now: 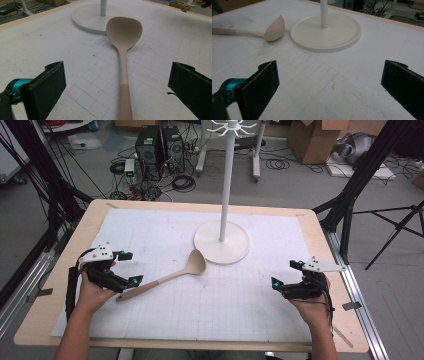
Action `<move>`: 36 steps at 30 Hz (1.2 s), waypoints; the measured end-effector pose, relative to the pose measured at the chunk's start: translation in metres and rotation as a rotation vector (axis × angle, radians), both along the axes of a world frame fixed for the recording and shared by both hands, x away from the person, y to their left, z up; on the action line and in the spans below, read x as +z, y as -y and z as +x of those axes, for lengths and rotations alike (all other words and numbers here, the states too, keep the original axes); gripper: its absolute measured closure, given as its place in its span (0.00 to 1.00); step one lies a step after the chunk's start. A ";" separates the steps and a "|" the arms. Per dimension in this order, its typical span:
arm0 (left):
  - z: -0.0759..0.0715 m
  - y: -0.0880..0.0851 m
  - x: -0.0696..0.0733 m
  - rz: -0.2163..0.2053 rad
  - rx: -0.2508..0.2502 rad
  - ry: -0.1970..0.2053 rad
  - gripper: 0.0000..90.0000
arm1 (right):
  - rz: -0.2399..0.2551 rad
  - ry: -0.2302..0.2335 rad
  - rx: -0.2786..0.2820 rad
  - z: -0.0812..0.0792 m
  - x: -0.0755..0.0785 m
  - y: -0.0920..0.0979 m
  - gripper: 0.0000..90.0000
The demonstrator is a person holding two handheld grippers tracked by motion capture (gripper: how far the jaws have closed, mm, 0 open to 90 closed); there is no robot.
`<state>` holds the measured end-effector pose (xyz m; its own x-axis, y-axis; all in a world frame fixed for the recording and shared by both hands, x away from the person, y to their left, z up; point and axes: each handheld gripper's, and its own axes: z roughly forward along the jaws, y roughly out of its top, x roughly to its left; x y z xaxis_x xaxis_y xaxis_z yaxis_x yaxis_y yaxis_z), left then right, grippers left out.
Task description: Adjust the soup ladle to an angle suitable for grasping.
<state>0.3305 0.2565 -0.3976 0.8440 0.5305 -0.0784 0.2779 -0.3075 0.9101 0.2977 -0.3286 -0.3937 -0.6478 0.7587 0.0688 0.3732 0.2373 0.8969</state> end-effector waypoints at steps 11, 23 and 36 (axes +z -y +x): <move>0.000 -0.001 0.000 -0.005 -0.001 0.001 0.02 | -0.033 -0.002 0.000 -0.002 0.000 -0.003 0.00; 0.003 0.010 0.001 0.032 -0.012 0.004 0.02 | -0.025 0.005 -0.011 -0.003 0.001 -0.001 0.00; 0.018 0.037 0.005 0.127 -0.064 -0.034 0.02 | -0.033 0.003 0.000 -0.002 0.000 -0.003 0.00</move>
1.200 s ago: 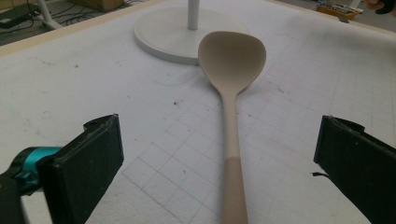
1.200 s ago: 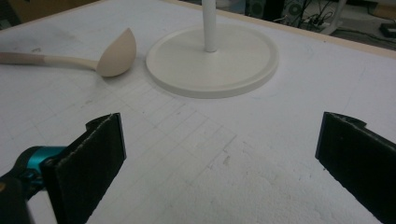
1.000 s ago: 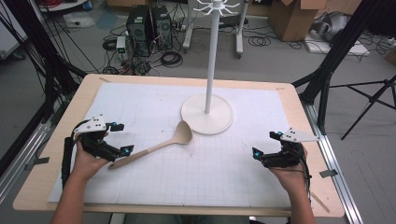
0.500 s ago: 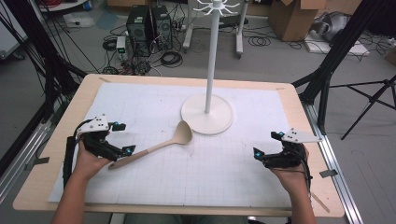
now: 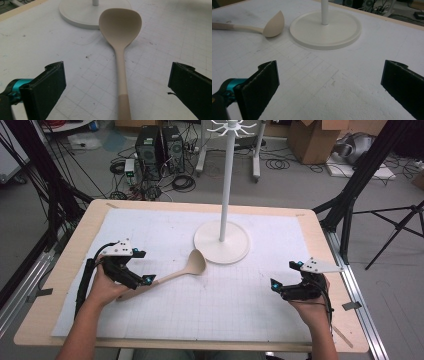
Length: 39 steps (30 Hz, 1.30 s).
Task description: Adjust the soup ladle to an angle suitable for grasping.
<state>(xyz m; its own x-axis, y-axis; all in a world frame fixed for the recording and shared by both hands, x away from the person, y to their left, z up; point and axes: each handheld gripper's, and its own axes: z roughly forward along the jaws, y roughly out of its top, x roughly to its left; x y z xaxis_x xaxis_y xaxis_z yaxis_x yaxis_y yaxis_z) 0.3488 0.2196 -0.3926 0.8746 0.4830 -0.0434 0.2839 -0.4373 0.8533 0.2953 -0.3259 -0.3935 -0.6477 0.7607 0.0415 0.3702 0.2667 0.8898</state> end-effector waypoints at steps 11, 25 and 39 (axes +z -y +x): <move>0.014 0.025 -0.008 0.121 -0.039 -0.062 0.03 | -0.013 -0.006 0.008 0.001 -0.002 -0.003 0.00; 0.019 0.041 -0.025 0.323 -0.105 -0.140 0.27 | -0.013 -0.011 0.010 0.001 -0.002 -0.003 0.00; 0.019 0.042 -0.027 0.367 -0.129 -0.158 0.49 | -0.019 -0.014 0.015 0.002 -0.003 -0.005 0.00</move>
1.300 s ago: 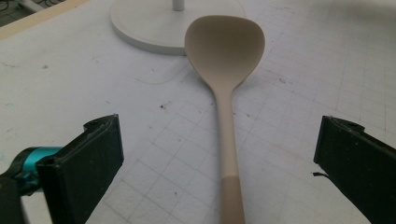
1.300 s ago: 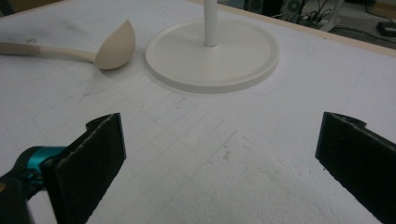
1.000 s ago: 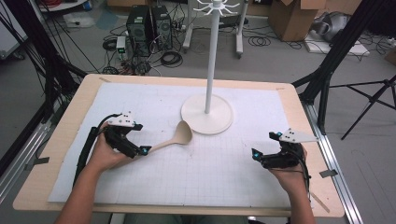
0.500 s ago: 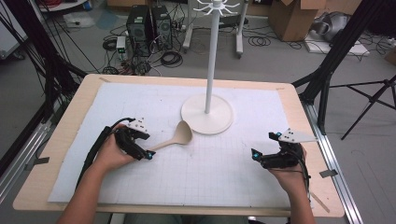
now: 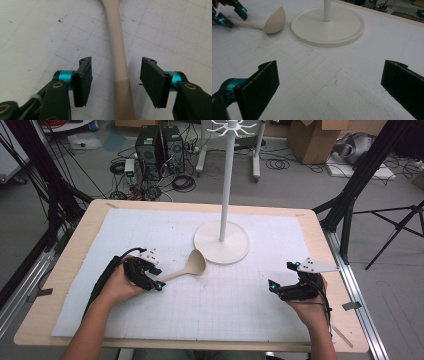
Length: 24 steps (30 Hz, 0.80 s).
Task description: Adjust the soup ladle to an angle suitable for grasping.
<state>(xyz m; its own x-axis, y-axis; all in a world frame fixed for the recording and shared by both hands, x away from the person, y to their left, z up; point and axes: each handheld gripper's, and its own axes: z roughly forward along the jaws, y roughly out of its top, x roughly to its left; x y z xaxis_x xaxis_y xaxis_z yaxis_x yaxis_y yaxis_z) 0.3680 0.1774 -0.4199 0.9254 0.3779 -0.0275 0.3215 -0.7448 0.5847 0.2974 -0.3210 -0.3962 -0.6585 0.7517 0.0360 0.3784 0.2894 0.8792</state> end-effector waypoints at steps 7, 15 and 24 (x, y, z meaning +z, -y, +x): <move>0.000 0.001 -0.001 0.006 0.001 -0.012 0.54 | 0.006 0.001 -0.003 0.000 0.001 0.002 0.00; 0.000 0.002 -0.002 -0.005 -0.005 -0.038 0.66 | 0.005 0.003 -0.002 0.000 0.000 0.002 0.00; 0.000 0.013 0.003 0.076 -0.005 -0.032 0.73 | 0.005 0.002 -0.004 0.000 0.001 0.002 0.00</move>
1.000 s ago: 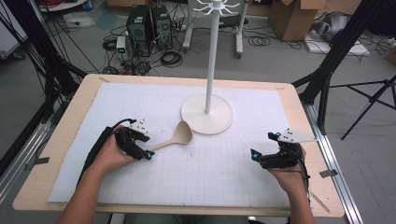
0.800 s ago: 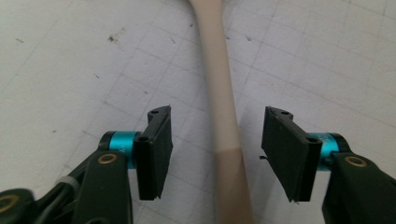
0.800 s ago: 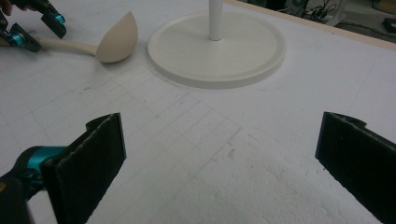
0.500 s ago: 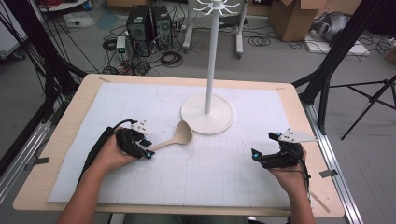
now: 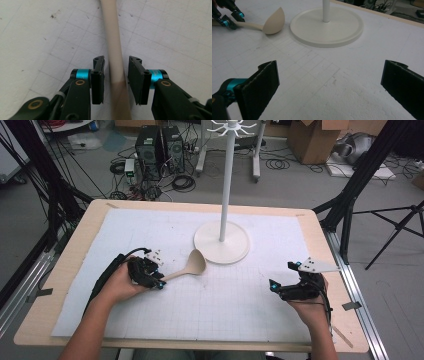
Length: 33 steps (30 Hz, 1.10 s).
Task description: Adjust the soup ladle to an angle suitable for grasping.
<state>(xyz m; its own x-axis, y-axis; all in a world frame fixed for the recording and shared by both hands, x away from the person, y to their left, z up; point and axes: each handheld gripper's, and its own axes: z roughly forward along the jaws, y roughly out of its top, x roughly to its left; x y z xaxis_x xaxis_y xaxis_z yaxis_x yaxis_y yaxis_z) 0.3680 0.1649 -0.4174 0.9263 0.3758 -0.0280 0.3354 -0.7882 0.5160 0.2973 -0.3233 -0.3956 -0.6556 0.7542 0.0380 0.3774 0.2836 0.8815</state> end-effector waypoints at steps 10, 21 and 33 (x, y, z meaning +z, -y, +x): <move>0.002 0.001 0.001 0.014 0.003 -0.012 0.83 | -0.002 0.001 -0.002 0.000 0.000 0.001 0.00; 0.000 0.002 0.004 0.022 -0.070 0.001 0.86 | -0.001 -0.004 -0.005 0.000 0.000 0.001 0.00; -0.004 0.009 0.005 0.024 -0.135 0.021 0.86 | -0.001 -0.003 -0.005 -0.001 0.001 0.001 0.00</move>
